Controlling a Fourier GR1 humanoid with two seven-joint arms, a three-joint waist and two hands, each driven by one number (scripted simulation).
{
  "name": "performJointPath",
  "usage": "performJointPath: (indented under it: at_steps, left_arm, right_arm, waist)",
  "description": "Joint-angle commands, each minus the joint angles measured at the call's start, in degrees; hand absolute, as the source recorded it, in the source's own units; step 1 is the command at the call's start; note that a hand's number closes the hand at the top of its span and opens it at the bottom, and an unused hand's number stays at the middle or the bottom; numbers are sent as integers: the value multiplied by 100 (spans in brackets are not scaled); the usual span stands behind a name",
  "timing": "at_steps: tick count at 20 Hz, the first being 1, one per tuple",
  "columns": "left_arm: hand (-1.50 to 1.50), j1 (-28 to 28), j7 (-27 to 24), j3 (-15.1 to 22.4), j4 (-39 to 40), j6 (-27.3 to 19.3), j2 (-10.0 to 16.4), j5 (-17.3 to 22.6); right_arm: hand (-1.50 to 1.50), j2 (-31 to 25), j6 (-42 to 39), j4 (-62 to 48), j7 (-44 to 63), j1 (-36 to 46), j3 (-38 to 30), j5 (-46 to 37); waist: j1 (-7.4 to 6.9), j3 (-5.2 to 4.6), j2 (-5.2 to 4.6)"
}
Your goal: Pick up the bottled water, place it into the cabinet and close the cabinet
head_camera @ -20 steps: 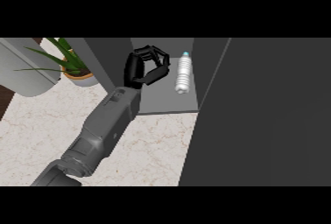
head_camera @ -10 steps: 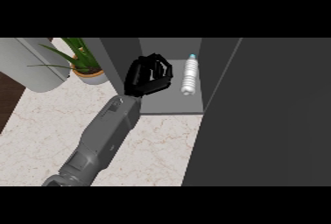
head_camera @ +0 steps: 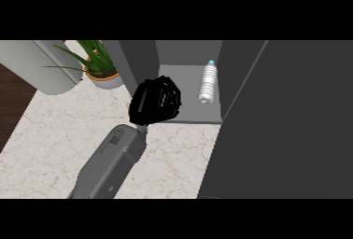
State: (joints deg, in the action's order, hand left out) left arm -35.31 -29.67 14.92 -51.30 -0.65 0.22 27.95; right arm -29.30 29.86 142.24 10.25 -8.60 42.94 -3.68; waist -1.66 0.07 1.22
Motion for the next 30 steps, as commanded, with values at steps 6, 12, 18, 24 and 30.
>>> performJointPath:
  at_steps: [6, 12, 18, 24, 30]
  left_arm:
    - [150, 2569, 450, 363, -2624, 123, 791, 272]
    - [150, 3973, 431, 457, -4146, 65, 1328, 276]
    - [150, 4892, 484, 278, -5244, -71, 1617, 403]
    - [150, 6022, 361, -168, -6268, 407, 2263, 745]
    - [150, 6741, 465, -891, -6732, 826, 2678, 1391]
  right_arm:
    - [150, -332, -610, 474, 371, 239, 528, 149]
    - [150, 46, -814, 525, 1001, 837, 1103, 70]
    - [150, 660, -772, 385, 1654, 1608, 1226, -149]
    - [150, 1667, -608, -410, 2304, 2721, 899, -390]
    - [150, 2884, -506, -1624, 3064, 4097, -139, -262]
  waist:
    - [-205, -8, -3]
    - [-180, -23, -15]
    - [-16, -28, -62]
    - [-39, -29, -76]
    - [-30, -19, -111]
